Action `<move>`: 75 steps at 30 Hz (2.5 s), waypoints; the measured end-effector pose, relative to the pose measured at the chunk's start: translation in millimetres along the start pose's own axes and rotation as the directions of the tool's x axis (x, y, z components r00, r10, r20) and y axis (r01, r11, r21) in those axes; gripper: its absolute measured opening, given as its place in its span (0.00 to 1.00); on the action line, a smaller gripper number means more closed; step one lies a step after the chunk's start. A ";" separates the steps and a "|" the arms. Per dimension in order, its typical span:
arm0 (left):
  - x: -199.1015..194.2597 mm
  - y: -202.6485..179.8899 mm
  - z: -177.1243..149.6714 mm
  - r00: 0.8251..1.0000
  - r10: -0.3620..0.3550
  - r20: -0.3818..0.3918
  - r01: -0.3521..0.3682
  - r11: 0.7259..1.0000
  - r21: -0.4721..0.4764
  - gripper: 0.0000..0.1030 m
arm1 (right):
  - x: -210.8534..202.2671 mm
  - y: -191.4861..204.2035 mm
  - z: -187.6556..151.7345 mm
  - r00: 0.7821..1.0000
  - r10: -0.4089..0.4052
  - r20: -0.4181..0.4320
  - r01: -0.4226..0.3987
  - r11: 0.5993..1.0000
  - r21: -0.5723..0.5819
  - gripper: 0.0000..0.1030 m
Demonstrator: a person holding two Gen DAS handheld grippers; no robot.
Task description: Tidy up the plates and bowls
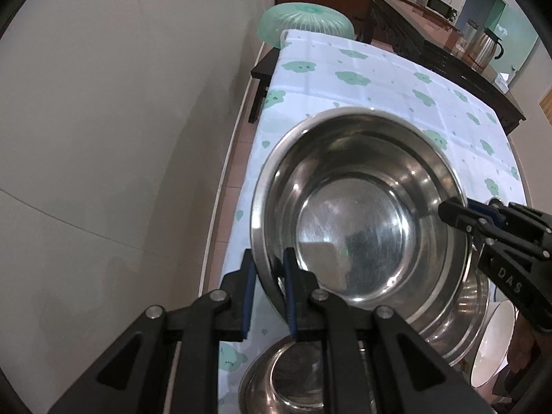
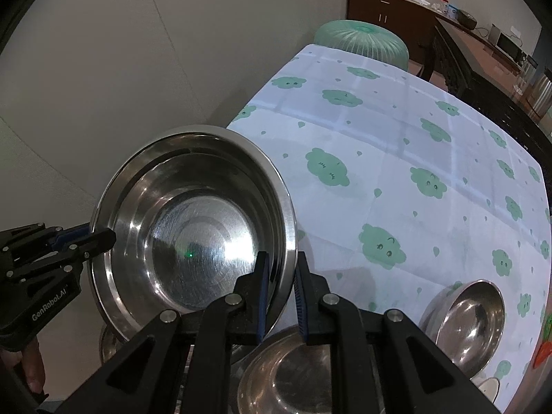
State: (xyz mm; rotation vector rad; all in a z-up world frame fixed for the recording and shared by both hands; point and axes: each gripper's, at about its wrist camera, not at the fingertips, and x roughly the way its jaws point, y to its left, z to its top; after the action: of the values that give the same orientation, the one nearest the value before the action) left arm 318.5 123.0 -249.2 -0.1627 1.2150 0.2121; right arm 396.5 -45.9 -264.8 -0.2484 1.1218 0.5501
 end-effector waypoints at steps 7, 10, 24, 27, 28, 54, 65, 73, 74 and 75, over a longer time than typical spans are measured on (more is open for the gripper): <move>-11.2 5.6 -11.1 1.000 0.001 0.014 -0.002 1.000 0.000 0.12 | -10.4 10.5 -10.4 1.000 0.002 0.007 -0.002 1.000 -0.009 0.15; -13.9 7.3 -16.9 1.000 0.004 0.014 -0.004 1.000 -0.001 0.12 | -13.8 14.9 -14.9 1.000 0.002 0.008 -0.002 1.000 -0.014 0.15; -30.4 15.3 -41.7 1.000 0.001 0.024 -0.001 1.000 0.004 0.12 | -28.6 31.7 -35.7 1.000 0.004 0.015 -0.003 1.000 -0.022 0.15; -34.2 16.4 -46.7 1.000 0.000 0.027 0.000 1.000 0.004 0.12 | -32.0 36.0 -41.3 1.000 0.007 0.014 -0.007 1.000 -0.023 0.15; -35.3 16.4 -48.1 1.000 0.000 0.027 0.000 1.000 0.005 0.12 | -33.4 37.7 -43.5 1.000 0.008 0.013 -0.008 1.000 -0.023 0.15; -42.0 22.7 -92.5 1.000 -0.014 0.010 0.013 1.000 0.027 0.12 | -46.6 57.2 -83.7 1.000 0.001 -0.005 -0.001 1.000 -0.028 0.15; -39.3 25.3 -112.4 1.000 -0.011 -0.017 0.012 0.999 0.050 0.12 | -42.9 65.8 -103.0 1.000 -0.001 -0.026 0.001 1.000 -0.027 0.15; -36.3 25.2 -122.6 0.999 -0.013 -0.035 0.015 0.997 0.075 0.12 | -38.5 69.1 -115.7 0.999 -0.005 -0.046 0.004 1.000 -0.020 0.15; -35.4 25.3 -123.8 0.999 -0.015 -0.038 0.018 0.997 0.078 0.12 | -37.7 68.7 -117.2 0.999 -0.004 -0.049 0.003 1.000 -0.017 0.15; -34.4 25.5 -124.9 0.999 -0.016 -0.042 0.019 0.997 0.080 0.12 | -36.9 68.7 -119.0 0.999 -0.005 -0.052 0.004 1.000 -0.016 0.15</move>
State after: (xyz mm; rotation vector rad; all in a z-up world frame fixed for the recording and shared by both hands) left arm 187.1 115.5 -259.6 -0.1085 1.2609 0.1449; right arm 254.9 -53.0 -276.3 -0.2799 1.1674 0.5513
